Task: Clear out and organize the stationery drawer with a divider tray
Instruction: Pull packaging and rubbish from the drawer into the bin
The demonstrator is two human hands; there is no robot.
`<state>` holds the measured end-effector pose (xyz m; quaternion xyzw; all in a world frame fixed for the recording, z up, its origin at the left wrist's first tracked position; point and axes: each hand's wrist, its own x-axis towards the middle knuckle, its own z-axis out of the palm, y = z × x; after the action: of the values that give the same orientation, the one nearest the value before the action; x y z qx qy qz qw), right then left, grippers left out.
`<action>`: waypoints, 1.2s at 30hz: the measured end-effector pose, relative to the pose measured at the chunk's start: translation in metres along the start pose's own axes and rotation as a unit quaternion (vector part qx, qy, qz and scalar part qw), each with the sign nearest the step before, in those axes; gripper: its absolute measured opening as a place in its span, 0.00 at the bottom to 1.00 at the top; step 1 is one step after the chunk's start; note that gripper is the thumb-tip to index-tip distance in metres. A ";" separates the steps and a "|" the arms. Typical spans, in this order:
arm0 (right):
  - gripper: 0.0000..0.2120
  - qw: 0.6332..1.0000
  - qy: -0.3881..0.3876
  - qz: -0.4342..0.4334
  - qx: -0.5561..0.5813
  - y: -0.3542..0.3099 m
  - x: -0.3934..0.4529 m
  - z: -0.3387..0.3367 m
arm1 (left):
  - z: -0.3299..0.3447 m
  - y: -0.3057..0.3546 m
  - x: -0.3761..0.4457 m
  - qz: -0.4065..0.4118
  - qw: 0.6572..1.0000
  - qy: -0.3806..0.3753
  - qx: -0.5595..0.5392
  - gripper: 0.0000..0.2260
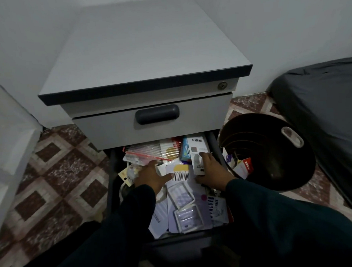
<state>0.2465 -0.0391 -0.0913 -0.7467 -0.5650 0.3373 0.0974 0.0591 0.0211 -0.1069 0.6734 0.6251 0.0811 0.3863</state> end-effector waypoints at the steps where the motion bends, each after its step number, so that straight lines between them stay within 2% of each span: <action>1: 0.39 1.000 -0.007 0.002 0.007 0.000 0.000 0.002 | 0.002 0.001 0.001 -0.003 1.000 0.002 0.011 0.35; 5: 0.42 1.000 -0.025 0.003 0.005 0.000 0.002 0.009 | 0.008 0.000 0.003 -0.025 0.999 0.020 0.027 0.35; 8: 0.45 1.000 -0.029 0.009 -0.002 0.003 0.001 0.012 | 0.012 -0.001 0.002 -0.032 0.999 0.024 0.015 0.32; 13: 0.48 1.000 -0.010 0.014 -0.027 0.006 0.002 0.019 | 0.010 0.007 -0.001 -0.044 0.993 0.021 0.105 0.25; 16: 0.46 0.999 0.011 0.028 -0.018 0.005 0.000 0.020 | 0.009 0.010 -0.004 -0.036 0.992 0.017 0.118 0.24; 19: 0.42 0.999 0.034 0.037 0.004 0.003 -0.002 0.019 | 0.006 0.010 -0.007 -0.013 0.998 0.002 0.066 0.23; 21: 0.40 0.997 0.048 0.044 0.031 0.003 -0.002 0.019 | 0.002 0.010 -0.010 -0.012 1.000 -0.006 0.024 0.15; 23: 0.38 0.995 0.065 0.042 0.063 0.002 -0.005 0.017 | -0.002 0.009 -0.013 -0.020 1.000 -0.002 -0.011 0.12; 29: 0.35 0.989 0.078 0.052 0.114 -0.005 -0.017 0.009 | -0.017 -0.002 -0.019 -0.021 0.997 -0.022 -0.075 0.15; 36: 0.30 0.966 0.116 0.092 0.214 -0.008 -0.031 0.003 | -0.038 -0.010 -0.029 -0.050 0.984 0.049 -0.161 0.14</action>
<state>0.2339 -0.0651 -0.0772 -0.7911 -0.3933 0.3691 0.2884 0.0234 0.0097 -0.0761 0.5652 0.6550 0.1939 0.4626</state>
